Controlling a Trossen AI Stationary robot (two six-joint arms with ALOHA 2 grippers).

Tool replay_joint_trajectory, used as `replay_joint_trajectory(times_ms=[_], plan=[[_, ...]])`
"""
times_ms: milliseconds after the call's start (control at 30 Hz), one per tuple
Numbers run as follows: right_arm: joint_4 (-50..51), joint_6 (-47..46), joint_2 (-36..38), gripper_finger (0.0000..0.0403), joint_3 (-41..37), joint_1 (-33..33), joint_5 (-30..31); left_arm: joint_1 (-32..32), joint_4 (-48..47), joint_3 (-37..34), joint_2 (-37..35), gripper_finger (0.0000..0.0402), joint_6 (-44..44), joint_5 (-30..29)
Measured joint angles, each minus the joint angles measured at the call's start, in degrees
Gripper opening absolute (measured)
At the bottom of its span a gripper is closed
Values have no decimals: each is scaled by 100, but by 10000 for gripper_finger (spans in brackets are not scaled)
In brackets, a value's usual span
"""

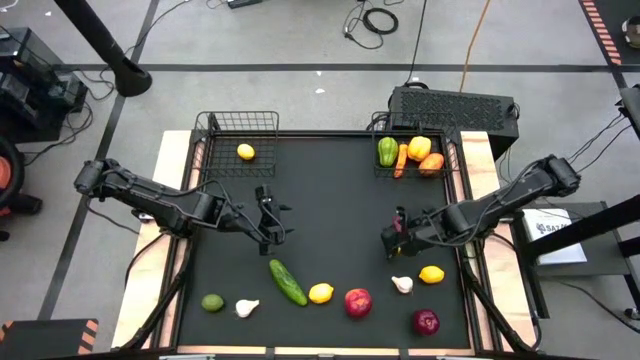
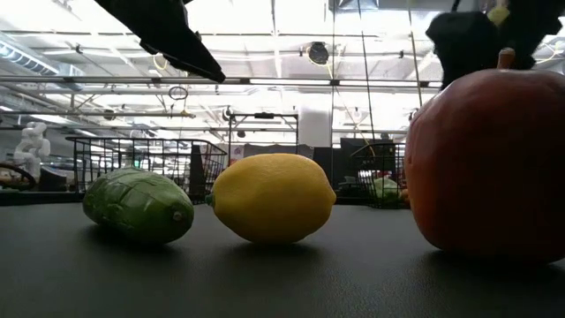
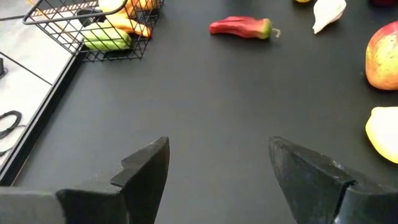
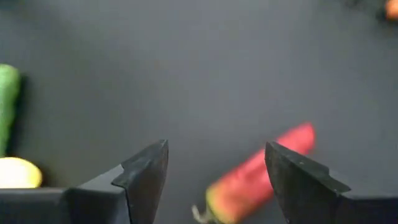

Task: Sort produce into baskets
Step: Put the red chili pepper into the right black wire basket

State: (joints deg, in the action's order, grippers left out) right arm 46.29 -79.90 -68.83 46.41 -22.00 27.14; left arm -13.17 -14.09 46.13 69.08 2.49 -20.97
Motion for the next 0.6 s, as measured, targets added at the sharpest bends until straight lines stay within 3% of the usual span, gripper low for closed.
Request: replay_joint_trajectory(times_ms=[167, 600], plan=[[642, -1201, -363, 261, 0, -172, -50, 0, 1, 0, 0, 281, 3, 0], [462, -1648, -1737, 345, 0, -69, -201, 2, 147, 0, 0, 281, -189, -9]])
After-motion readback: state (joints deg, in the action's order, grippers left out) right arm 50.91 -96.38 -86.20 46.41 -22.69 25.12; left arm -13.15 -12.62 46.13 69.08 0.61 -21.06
